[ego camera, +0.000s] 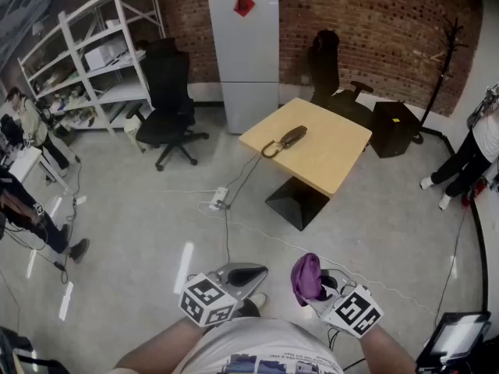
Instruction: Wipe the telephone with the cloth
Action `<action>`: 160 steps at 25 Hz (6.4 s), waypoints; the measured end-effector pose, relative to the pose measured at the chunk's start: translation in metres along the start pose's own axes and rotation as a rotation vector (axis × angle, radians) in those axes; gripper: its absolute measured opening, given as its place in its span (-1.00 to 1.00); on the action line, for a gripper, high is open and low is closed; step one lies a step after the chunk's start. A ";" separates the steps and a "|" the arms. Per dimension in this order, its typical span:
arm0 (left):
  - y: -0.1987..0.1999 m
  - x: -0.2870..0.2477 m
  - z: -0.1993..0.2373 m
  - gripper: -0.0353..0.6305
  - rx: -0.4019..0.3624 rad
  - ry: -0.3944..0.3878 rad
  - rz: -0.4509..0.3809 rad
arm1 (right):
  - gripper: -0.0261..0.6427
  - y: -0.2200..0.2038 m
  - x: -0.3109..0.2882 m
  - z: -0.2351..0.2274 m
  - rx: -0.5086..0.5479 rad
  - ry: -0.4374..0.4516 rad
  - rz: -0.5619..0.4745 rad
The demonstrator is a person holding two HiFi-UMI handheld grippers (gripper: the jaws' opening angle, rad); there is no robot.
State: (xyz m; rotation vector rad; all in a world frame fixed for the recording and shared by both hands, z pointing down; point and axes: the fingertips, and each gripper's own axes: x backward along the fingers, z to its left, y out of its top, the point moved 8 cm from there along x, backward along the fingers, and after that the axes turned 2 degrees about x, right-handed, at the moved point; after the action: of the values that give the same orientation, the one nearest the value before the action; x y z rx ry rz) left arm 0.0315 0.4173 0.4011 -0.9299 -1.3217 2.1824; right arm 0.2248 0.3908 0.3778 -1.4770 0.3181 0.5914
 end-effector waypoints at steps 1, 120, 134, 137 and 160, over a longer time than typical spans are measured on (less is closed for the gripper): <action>0.002 0.003 0.002 -0.88 -0.009 0.009 0.000 | -0.58 0.002 -0.004 -0.001 0.004 0.004 -0.010; 0.222 -0.317 0.404 -0.14 -0.165 0.019 0.187 | -0.58 0.158 -0.237 -0.527 -0.113 -0.097 -0.122; 0.224 -0.272 0.405 -0.14 -0.147 -0.046 0.174 | -0.58 0.166 -0.264 -0.518 -0.047 -0.166 -0.060; 0.224 -0.265 0.404 -0.14 -0.151 -0.057 0.169 | -0.58 0.158 -0.248 -0.534 -0.062 -0.241 -0.046; 0.224 -0.248 0.401 -0.14 -0.128 -0.092 0.135 | -0.58 0.201 -0.276 -0.451 -0.007 -0.105 -0.076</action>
State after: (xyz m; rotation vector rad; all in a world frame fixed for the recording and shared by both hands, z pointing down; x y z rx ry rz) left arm -0.0926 -0.0896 0.4121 -1.0034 -1.4968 2.2884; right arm -0.0431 -0.1040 0.3202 -1.4525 0.1770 0.6072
